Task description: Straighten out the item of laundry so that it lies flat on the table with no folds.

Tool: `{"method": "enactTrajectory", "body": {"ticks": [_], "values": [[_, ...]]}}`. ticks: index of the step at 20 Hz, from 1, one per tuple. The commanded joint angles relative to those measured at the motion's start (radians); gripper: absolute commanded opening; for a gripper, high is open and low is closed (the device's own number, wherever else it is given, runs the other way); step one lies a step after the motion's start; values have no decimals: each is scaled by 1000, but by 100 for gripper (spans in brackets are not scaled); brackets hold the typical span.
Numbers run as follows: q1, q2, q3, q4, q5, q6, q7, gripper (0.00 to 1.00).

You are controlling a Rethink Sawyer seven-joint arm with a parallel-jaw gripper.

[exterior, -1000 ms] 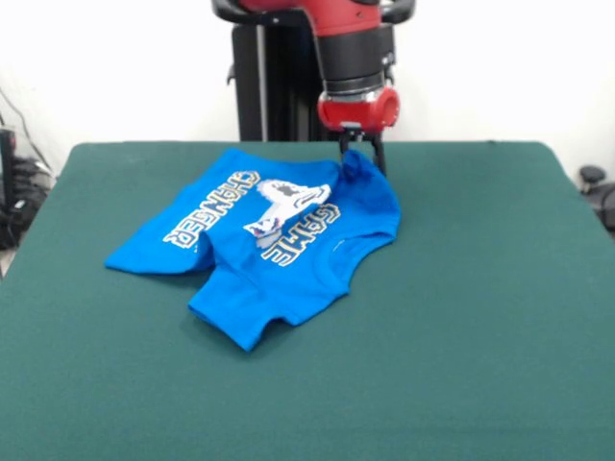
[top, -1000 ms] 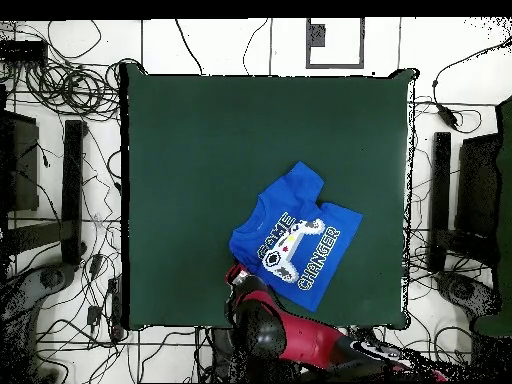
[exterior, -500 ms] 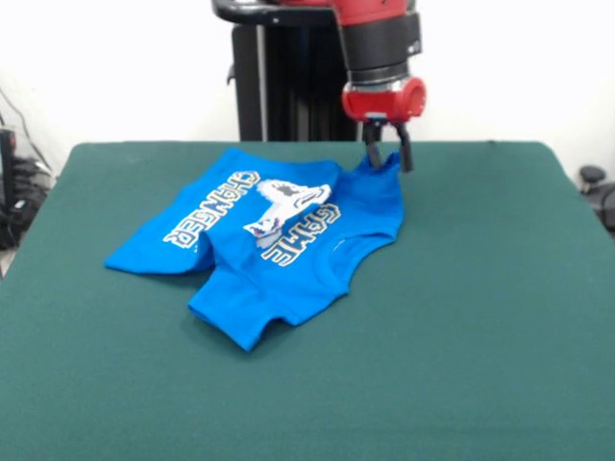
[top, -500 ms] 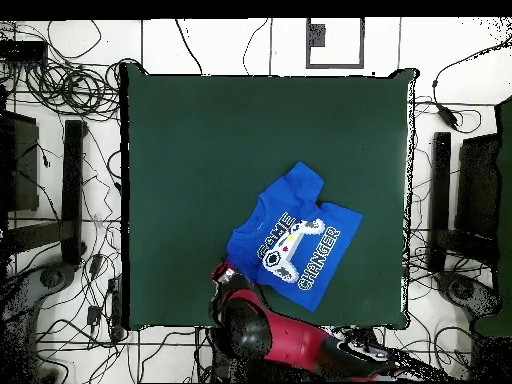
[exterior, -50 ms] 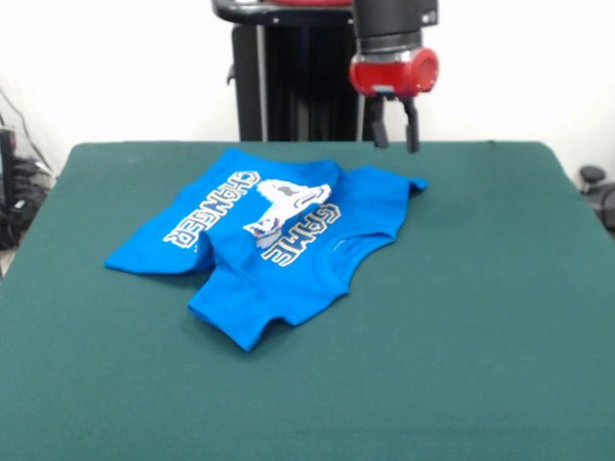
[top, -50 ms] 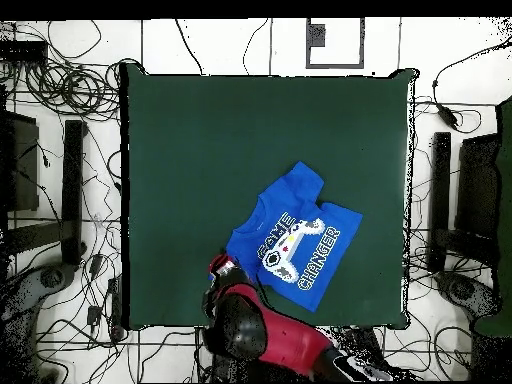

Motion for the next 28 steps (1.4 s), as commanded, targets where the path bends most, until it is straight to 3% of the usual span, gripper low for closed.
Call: {"method": "enactTrajectory", "body": {"ticks": [1,9,18,28], "values": [[0,-87,10,-116,114,251,151,100],[-48,22,-11,-183,32,215,110,100],[68,116,-154,-257,45,137,95,100],[98,142,-205,-329,47,206,88,100]]}}
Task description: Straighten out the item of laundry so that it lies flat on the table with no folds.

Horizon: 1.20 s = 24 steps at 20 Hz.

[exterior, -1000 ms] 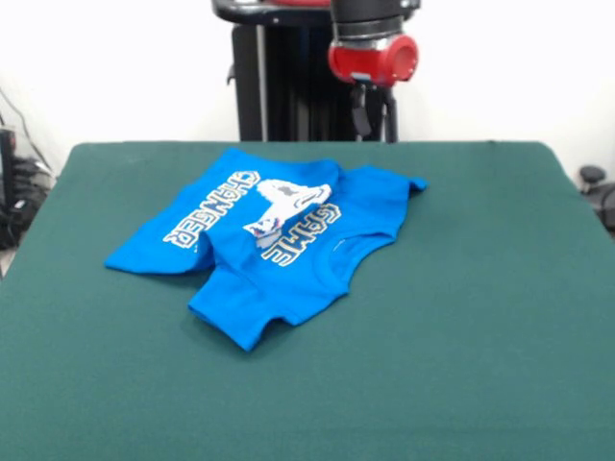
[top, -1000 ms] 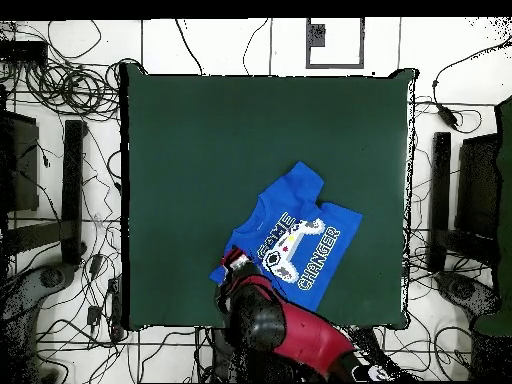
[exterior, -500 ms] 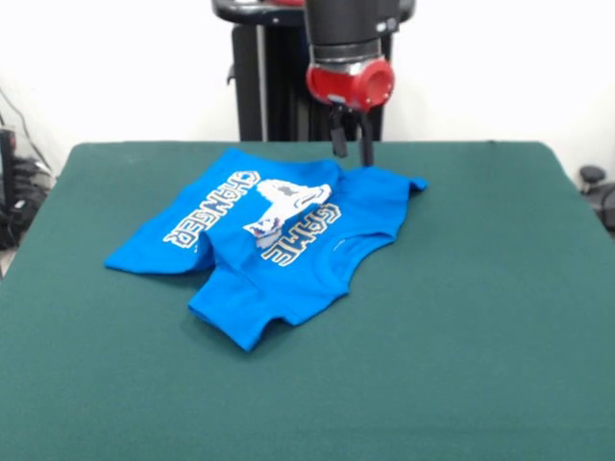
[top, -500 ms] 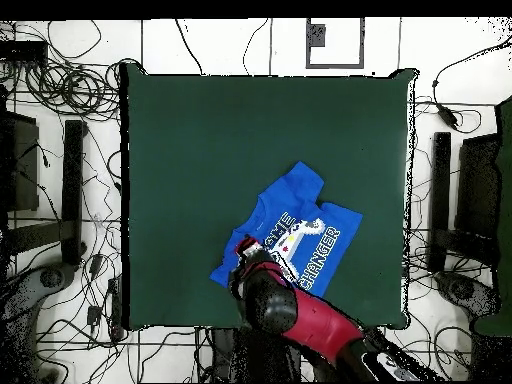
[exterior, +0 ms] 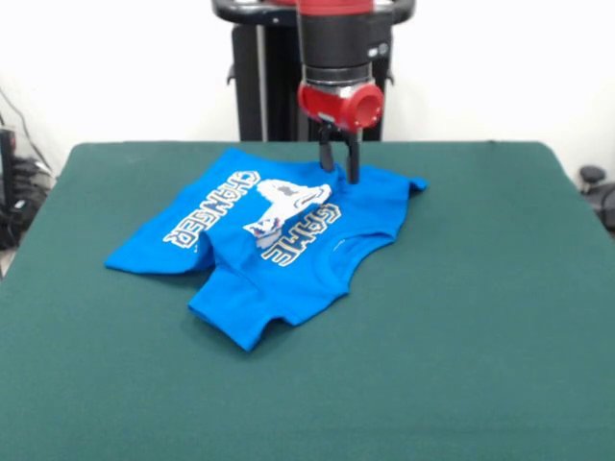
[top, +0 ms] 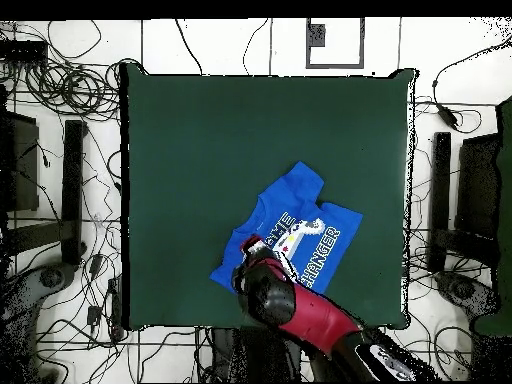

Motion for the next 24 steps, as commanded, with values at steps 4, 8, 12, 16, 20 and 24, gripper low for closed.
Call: {"method": "enactTrajectory", "body": {"ticks": [4,8,12,16,20,24], "values": [[47,91,-29,-146,15,25,102,100],[33,114,-22,-169,3,33,92,100],[26,140,-15,-196,-1,40,84,100],[35,145,-25,-221,8,59,78,100],[45,163,-25,-255,16,72,74,100],[58,178,-32,-281,20,89,68,100]]}}
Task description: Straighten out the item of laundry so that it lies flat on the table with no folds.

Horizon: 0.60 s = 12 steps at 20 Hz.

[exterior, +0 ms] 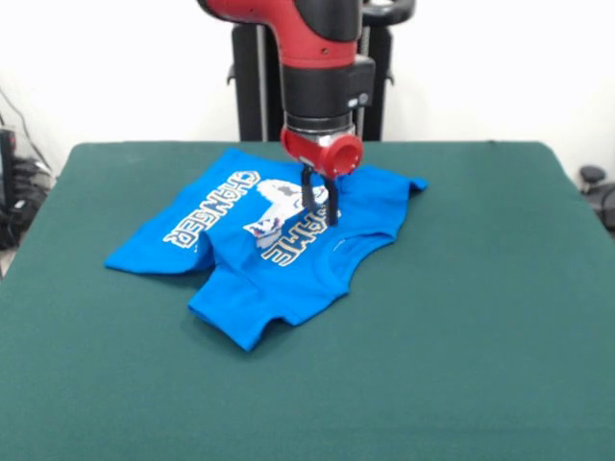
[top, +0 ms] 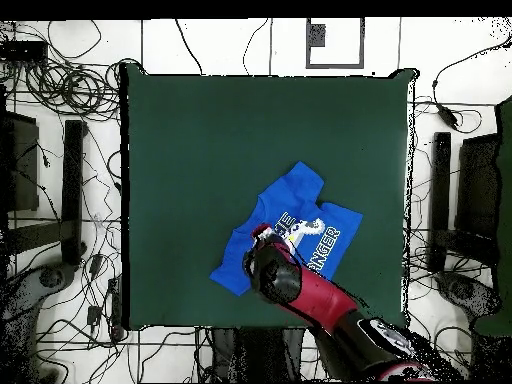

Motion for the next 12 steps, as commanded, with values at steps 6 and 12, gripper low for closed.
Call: {"method": "enactTrajectory", "body": {"ticks": [6,12], "values": [[55,30,7,-129,16,84,85,100],[74,62,2,-150,20,66,87,100]]}}
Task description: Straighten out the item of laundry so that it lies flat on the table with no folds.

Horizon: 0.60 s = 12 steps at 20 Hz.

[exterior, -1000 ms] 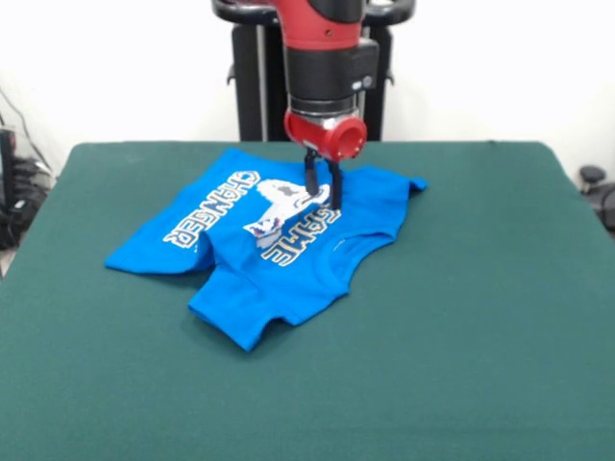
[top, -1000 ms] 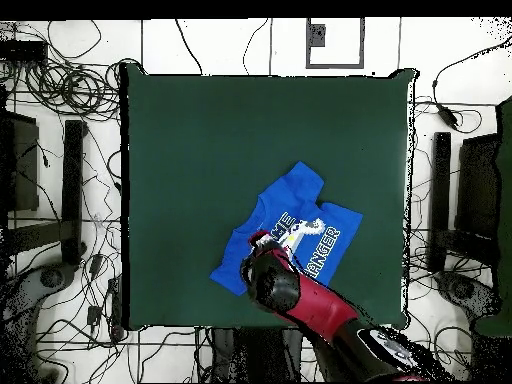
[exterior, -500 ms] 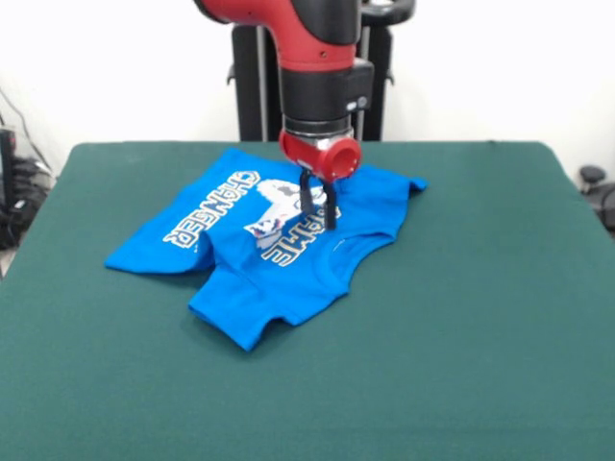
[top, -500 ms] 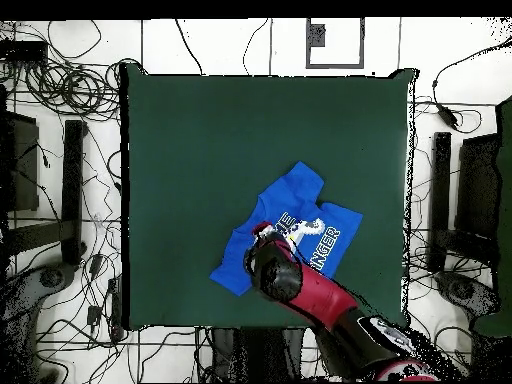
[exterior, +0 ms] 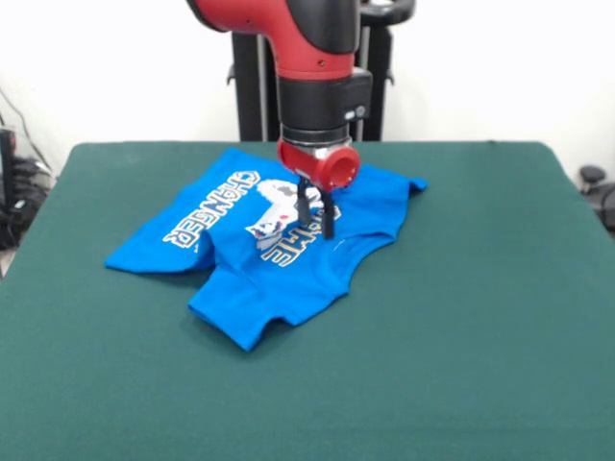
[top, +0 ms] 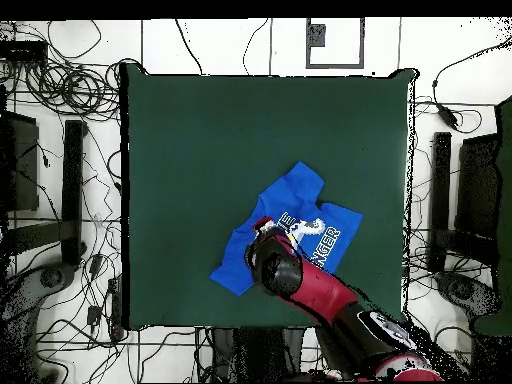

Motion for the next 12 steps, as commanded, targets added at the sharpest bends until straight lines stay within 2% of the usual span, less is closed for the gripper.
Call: {"method": "enactTrajectory", "body": {"ticks": [1,12], "values": [[70,48,4,-114,24,63,88,100],[97,66,-12,-153,37,79,92,100]]}}
